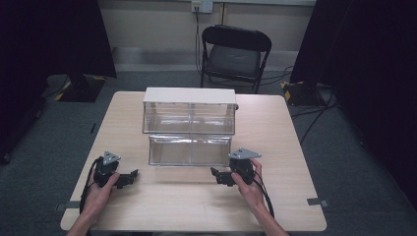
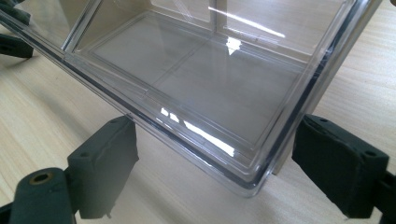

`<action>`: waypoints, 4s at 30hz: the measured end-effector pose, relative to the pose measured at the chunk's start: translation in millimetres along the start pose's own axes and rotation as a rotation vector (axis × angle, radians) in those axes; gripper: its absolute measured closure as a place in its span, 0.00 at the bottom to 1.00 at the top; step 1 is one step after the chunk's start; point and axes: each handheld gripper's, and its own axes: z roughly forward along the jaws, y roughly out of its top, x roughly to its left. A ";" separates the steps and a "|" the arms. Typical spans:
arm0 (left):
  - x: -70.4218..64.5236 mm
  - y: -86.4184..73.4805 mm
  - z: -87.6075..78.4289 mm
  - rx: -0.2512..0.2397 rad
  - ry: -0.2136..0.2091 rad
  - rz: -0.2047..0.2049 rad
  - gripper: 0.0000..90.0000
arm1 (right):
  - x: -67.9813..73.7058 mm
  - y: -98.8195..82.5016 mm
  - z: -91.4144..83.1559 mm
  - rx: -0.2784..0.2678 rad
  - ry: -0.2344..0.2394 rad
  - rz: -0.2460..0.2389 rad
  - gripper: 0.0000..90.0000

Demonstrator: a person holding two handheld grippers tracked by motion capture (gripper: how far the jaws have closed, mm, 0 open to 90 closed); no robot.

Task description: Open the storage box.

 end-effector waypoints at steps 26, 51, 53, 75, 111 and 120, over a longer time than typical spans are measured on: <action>0.0 0.0 0.0 0.000 0.000 0.000 0.08 | 0.5 1.6 -5.9 -0.010 0.017 0.002 0.15; 0.0 0.0 0.0 0.000 0.000 0.000 0.08 | 3.7 1.6 -10.3 -0.029 0.003 0.007 0.15; 0.0 0.0 0.0 0.000 0.000 0.000 0.08 | 3.7 1.7 -10.4 -0.029 0.003 0.008 0.15; 0.0 0.0 0.0 0.000 0.000 0.000 0.08 | 4.9 4.9 -14.3 -0.037 0.011 0.005 0.15; 0.0 0.0 0.0 0.000 0.000 0.000 0.08 | 5.7 9.4 -20.5 -0.050 0.020 0.002 0.15; 0.0 0.0 0.0 0.000 0.000 0.000 0.08 | 5.7 9.5 -21.5 -0.056 0.023 0.004 0.15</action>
